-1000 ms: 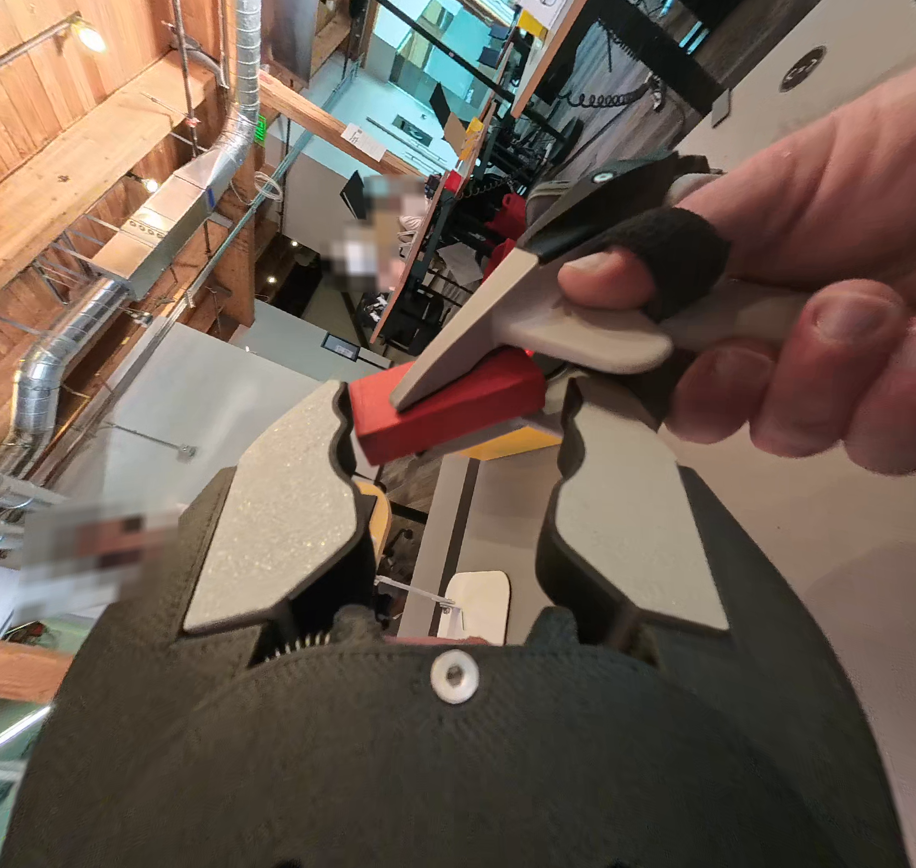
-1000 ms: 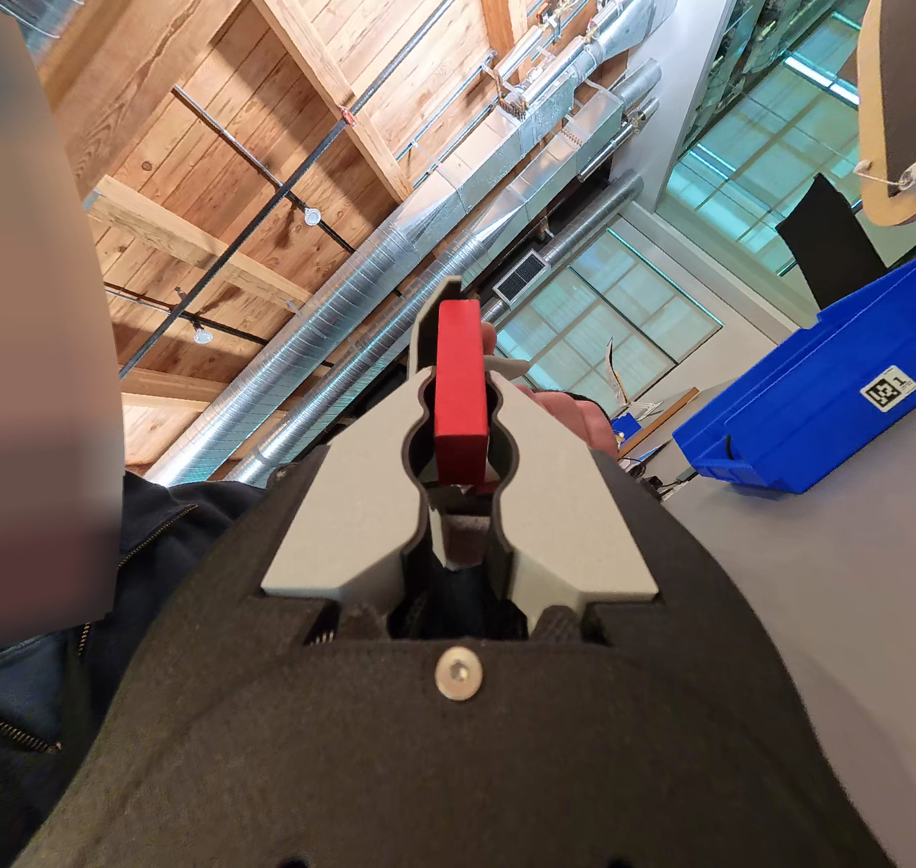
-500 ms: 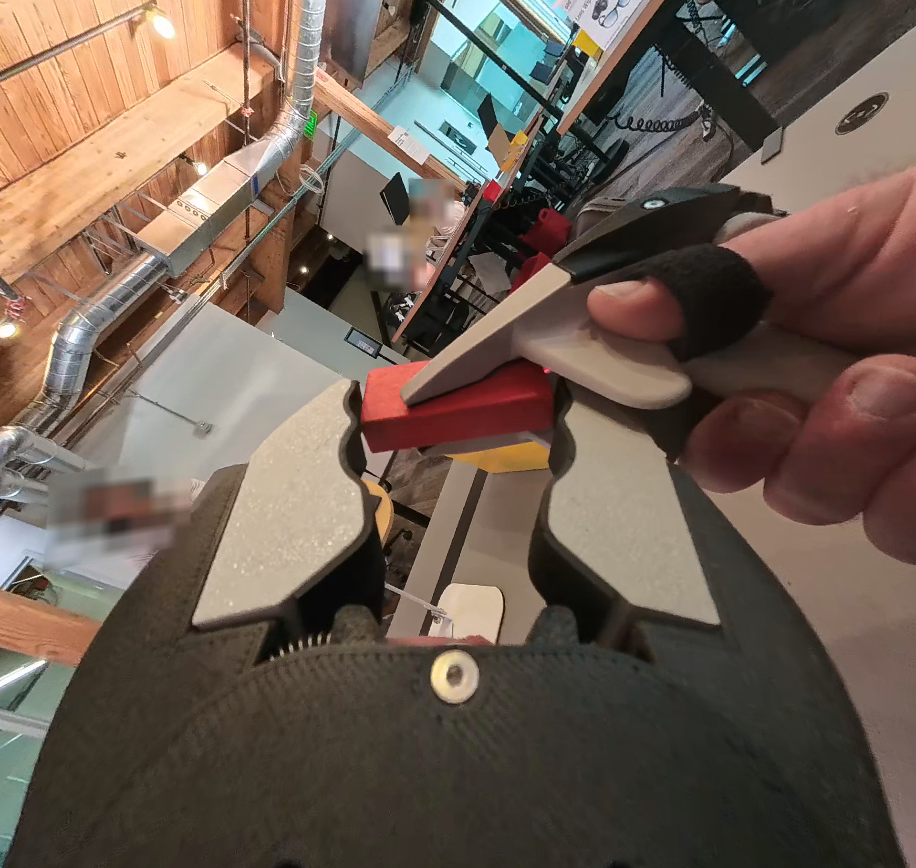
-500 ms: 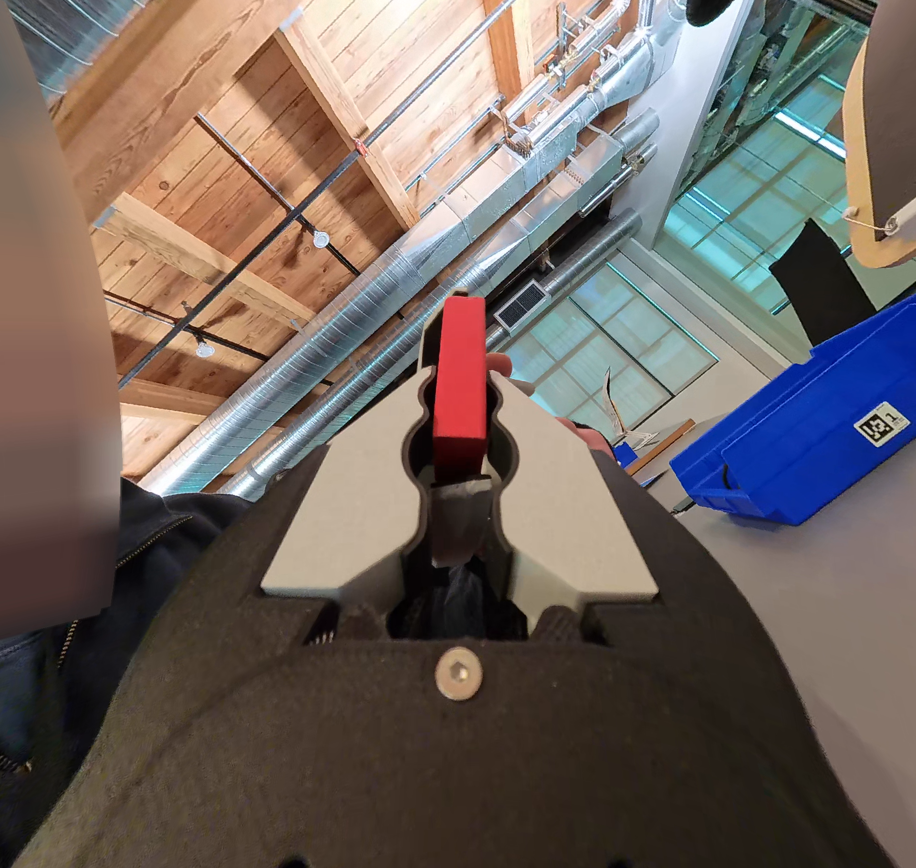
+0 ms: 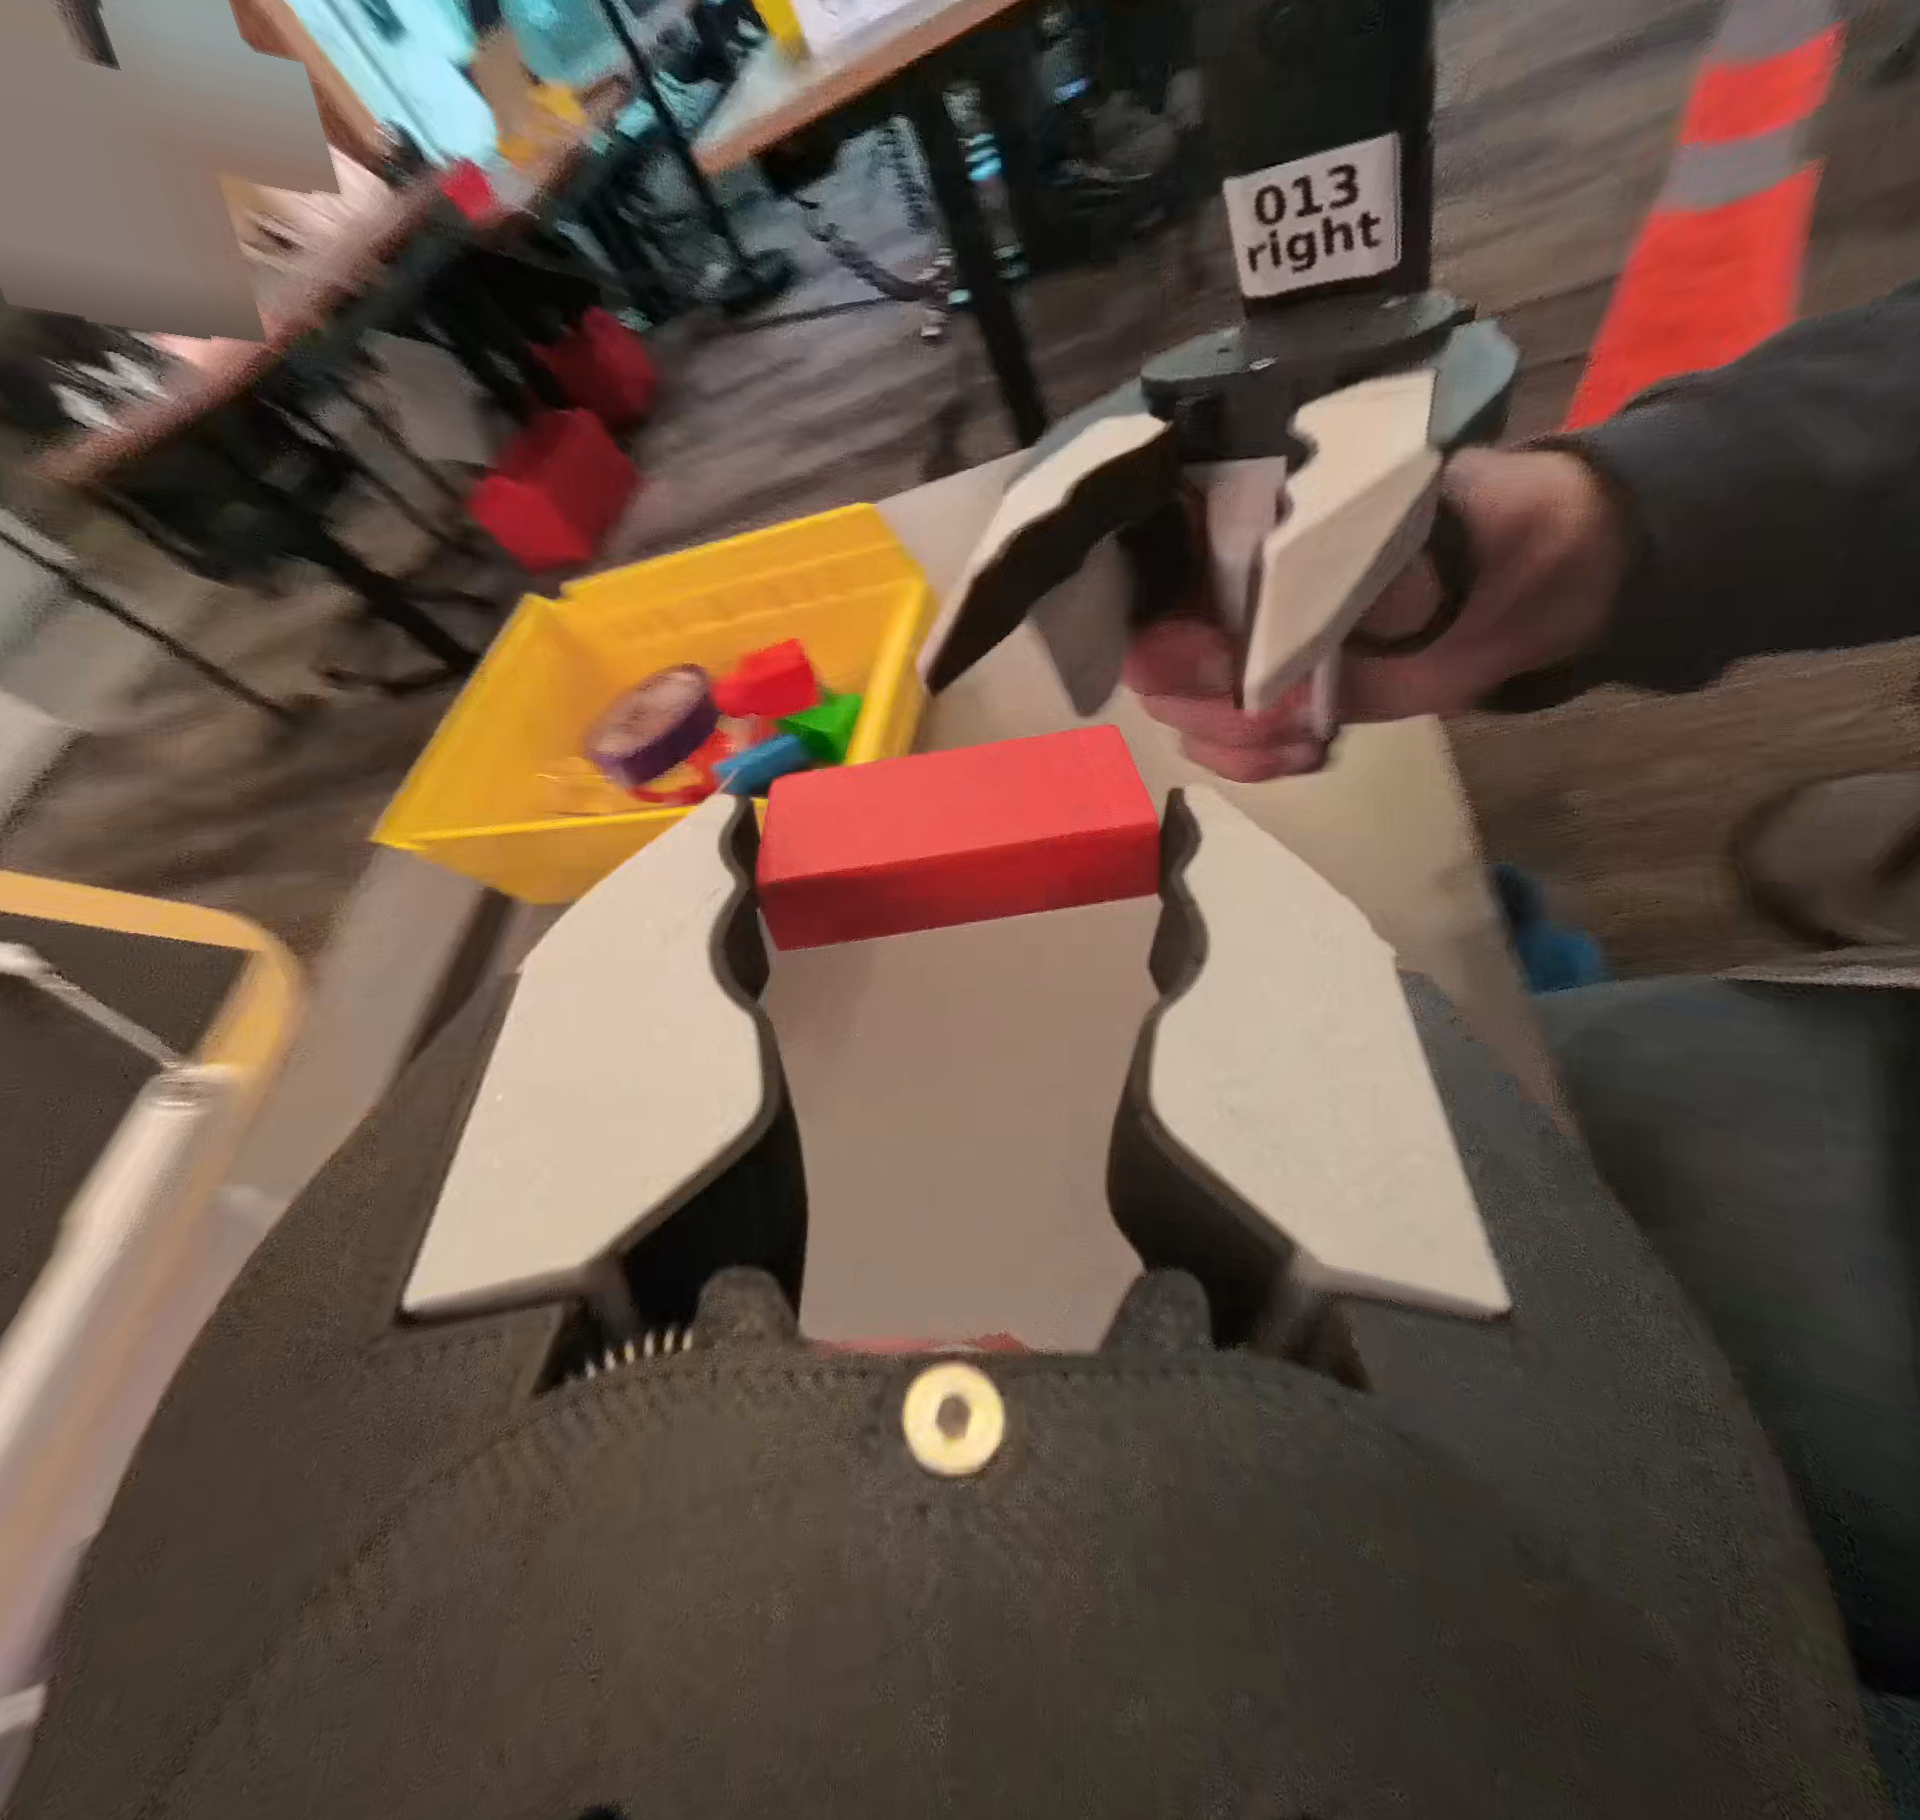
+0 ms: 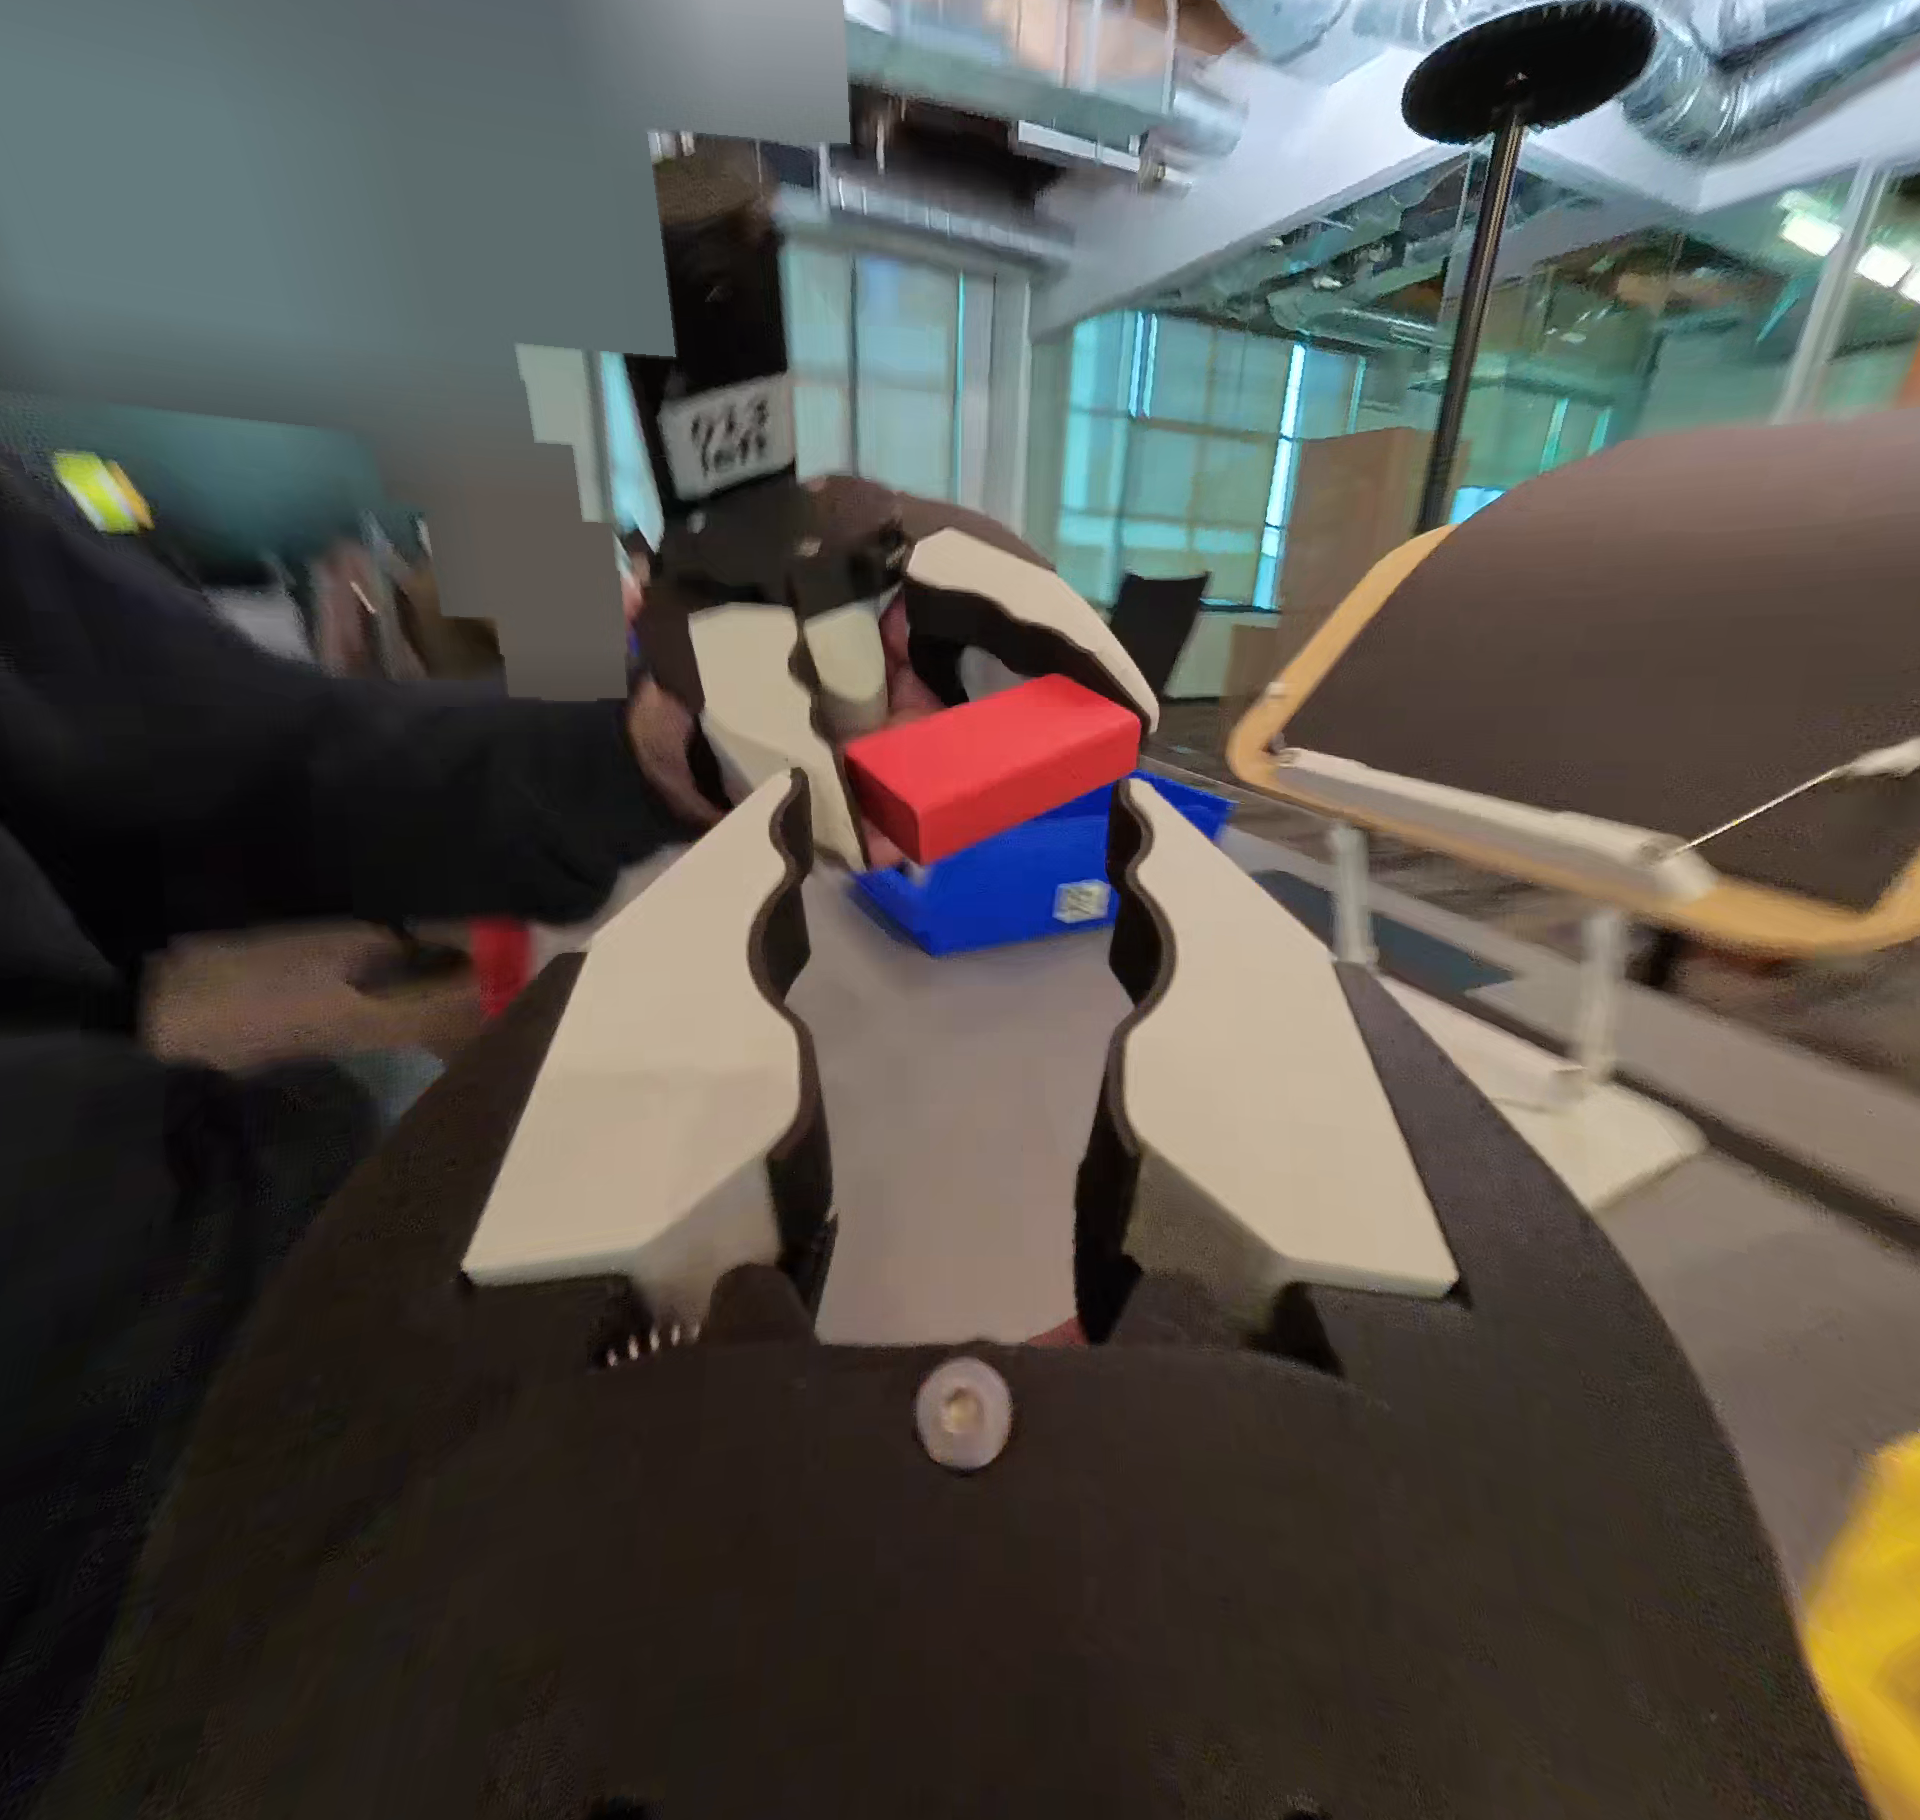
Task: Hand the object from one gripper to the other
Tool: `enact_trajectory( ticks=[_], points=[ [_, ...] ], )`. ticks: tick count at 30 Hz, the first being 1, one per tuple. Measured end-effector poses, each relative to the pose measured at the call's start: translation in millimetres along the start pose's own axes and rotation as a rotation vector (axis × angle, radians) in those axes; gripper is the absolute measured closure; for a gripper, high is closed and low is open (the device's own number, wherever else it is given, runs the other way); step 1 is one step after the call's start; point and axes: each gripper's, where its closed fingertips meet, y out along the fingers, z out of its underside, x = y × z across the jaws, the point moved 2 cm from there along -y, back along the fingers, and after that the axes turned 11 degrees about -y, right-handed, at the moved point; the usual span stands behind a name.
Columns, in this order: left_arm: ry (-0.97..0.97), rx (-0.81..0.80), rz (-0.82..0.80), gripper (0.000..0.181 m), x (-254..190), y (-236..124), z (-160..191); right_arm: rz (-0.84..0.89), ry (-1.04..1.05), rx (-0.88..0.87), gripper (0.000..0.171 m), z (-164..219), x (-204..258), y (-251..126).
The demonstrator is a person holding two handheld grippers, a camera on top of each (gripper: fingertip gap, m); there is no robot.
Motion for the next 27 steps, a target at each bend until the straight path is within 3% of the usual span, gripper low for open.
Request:
enact_trajectory(
  ticks=[7,11,16,20,25,27],
  points=[
    [-0.511,-0.066,0.441,0.109,-0.5,-4.7,3.0,0.005,-0.753,0.307,0.128,-0.3,4.2,7.4],
    [-0.641,-0.061,0.55,0.109,-0.5,2.5,14.7,-0.059,-0.976,0.388,0.135,5.3,14.3,18.9],
    [-0.665,-0.029,0.643,0.109,-15.9,10.2,22.8,-0.154,-1.035,0.417,0.157,14.0,23.6,24.3],
    [-0.673,-0.035,0.682,0.109,-17.5,9.6,22.8,-0.165,-1.001,0.431,0.157,14.0,24.6,24.5],
    [-0.677,-0.083,0.667,0.108,-13.3,9.6,17.9,-0.13,-0.79,0.391,0.158,8.3,18.2,24.6],
    [-0.596,-0.116,0.571,0.104,-7.3,8.3,17.0,-0.112,-0.613,0.344,0.158,2.2,11.3,22.4]
  ],
)
